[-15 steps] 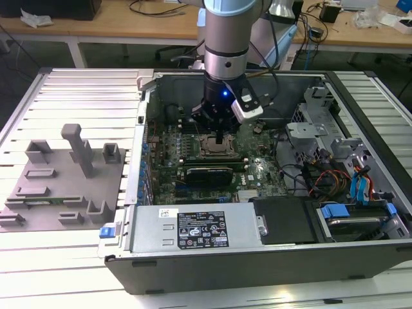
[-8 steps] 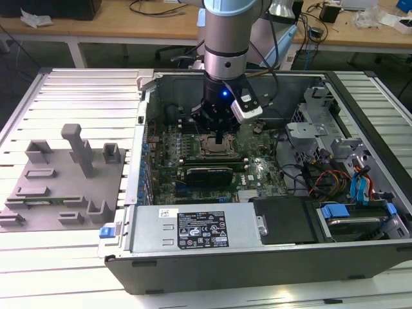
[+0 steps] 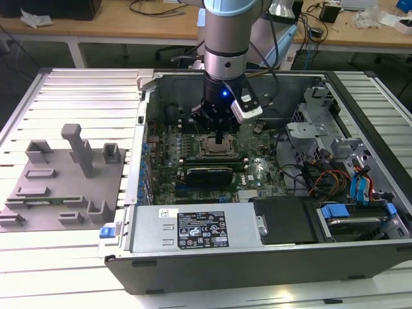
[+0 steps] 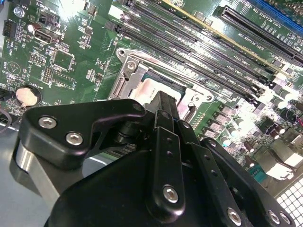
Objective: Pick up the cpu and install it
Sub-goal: 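Install the first cpu locking lever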
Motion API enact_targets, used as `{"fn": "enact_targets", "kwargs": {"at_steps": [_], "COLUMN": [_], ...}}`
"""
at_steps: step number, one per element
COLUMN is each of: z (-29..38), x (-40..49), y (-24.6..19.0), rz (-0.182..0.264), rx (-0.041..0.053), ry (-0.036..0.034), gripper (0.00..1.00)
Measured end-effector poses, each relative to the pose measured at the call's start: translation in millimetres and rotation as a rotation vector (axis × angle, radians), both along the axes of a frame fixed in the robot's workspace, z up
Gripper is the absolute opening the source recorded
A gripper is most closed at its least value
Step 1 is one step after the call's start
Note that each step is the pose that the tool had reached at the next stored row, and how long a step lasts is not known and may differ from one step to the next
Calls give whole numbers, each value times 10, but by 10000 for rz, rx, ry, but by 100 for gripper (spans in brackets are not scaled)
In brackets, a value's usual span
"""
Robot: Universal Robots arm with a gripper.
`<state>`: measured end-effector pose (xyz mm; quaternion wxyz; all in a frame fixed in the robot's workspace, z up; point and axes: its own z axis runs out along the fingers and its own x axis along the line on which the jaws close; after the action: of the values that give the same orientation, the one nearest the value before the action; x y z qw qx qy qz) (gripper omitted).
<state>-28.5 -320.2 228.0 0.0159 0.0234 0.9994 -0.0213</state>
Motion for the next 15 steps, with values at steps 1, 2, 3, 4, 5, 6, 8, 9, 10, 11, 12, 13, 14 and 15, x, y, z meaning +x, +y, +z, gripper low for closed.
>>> {"fn": "enact_targets", "kwargs": {"at_steps": [1, 2, 3, 4, 5, 6, 8, 9, 10, 11, 12, 13, 14, 15], "z": [0, 0, 0, 0, 9, 52, 234, 271, 302, 339, 368, 398, 408, 408], "x": [0, 0, 0, 0, 0, 0, 0, 0, 0, 0, 0, 0, 0, 0], "y": [0, 0, 0, 0, 1, 0, 4, 4, 4, 5, 5, 5, 5, 5], "rz": [0, 0, 0, -1, 0, 0, 0, 0, 0, -1, -1, -1, -1, -1], "rx": [1, 1, 0, 1, 2, 0, -4, -4, -4, -3, -4, -4, -3, -2], "ry": [0, 0, 0, 0, -1, 0, 1, 0, 0, 0, 0, 0, 0, -1], "gripper": [11, 11, 11, 11, 11, 11, 11, 11, 11, 11, 11, 11, 11, 11]}}
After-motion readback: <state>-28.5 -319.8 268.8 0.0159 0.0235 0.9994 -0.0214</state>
